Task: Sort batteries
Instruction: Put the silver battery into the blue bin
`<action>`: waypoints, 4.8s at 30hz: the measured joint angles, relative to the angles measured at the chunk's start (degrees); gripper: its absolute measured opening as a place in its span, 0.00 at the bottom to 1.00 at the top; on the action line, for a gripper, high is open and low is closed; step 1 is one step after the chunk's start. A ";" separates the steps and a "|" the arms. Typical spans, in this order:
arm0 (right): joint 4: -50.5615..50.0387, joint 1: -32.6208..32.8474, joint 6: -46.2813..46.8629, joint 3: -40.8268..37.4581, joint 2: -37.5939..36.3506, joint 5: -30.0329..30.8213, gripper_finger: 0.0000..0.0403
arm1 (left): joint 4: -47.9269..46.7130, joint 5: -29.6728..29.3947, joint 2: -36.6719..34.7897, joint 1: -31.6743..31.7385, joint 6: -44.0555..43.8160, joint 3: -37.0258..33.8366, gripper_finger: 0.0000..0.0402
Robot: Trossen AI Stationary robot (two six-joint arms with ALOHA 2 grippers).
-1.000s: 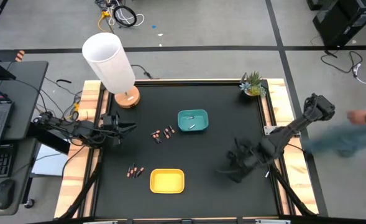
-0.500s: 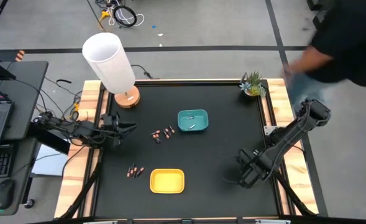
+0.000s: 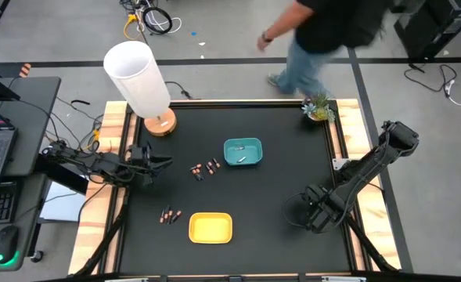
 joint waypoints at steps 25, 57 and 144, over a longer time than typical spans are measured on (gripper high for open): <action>7.16 -6.77 -8.12 -4.49 0.00 2.23 0.20 | -0.07 -0.02 0.00 0.00 -0.01 0.00 0.22; 6.06 -9.30 -16.75 -1.70 5.65 2.87 0.04 | -0.33 -0.02 -0.01 0.01 -0.22 0.00 0.22; -4.47 3.44 23.19 12.43 5.77 -16.72 0.27 | 0.33 1.24 -0.02 0.00 5.37 0.00 0.22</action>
